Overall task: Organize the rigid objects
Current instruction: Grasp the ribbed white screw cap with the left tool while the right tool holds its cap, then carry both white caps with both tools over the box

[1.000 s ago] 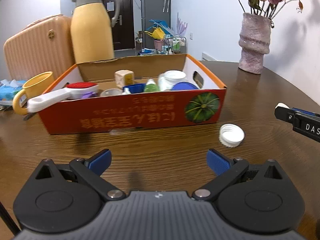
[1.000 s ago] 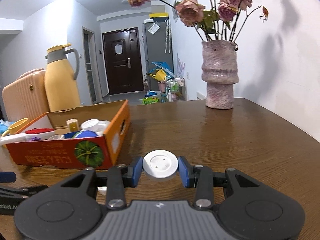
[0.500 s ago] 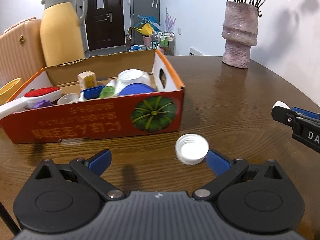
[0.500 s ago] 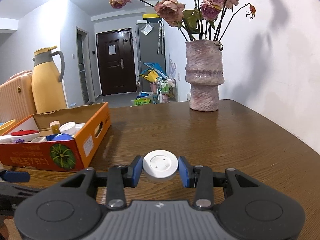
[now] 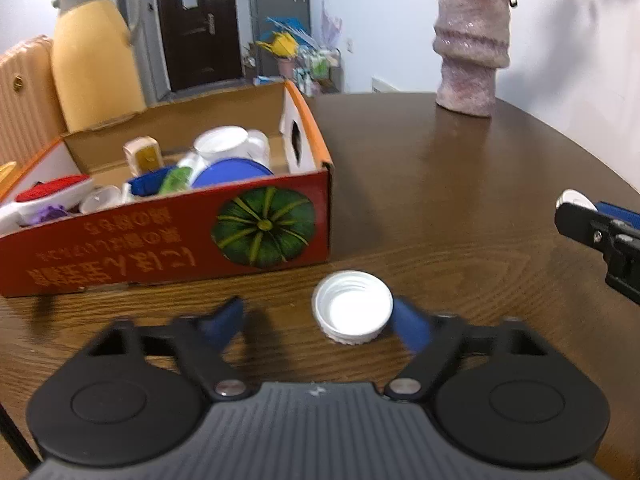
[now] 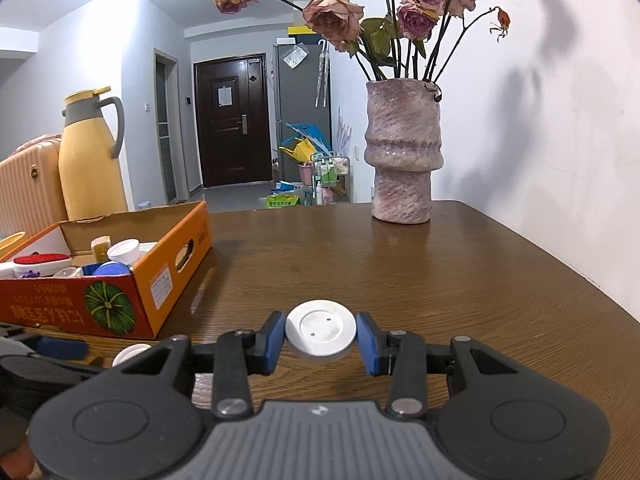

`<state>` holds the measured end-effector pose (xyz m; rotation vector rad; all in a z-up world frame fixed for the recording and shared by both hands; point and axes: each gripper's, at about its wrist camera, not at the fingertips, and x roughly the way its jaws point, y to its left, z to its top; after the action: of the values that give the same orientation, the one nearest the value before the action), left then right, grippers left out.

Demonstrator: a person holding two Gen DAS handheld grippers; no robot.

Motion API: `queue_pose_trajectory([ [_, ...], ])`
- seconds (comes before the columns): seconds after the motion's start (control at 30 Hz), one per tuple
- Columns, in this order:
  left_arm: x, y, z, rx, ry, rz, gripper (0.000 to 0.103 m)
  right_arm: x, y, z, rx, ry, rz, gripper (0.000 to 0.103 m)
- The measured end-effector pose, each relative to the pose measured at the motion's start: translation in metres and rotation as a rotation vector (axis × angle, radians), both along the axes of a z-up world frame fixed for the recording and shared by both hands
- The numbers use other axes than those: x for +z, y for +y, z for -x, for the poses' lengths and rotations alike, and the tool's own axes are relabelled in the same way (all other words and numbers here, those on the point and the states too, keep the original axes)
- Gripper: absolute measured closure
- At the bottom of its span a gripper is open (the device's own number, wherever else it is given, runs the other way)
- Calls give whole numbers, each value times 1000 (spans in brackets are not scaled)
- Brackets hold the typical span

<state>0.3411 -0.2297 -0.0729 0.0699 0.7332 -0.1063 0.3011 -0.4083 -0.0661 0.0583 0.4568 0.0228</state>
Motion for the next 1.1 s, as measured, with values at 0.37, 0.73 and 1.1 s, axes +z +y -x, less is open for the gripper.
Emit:
queue_pose_trajectory([
  [0.37,8,8,13,-37,-48,20,62,2,1,5,-17,-24,5,65],
  [0.73,20,39,37,2,-112,16,62,6,27,21,-9,-59,14,65],
  [1.1,34,82,64,40,-172,20,62,5,78,37,27,-73,12,65],
])
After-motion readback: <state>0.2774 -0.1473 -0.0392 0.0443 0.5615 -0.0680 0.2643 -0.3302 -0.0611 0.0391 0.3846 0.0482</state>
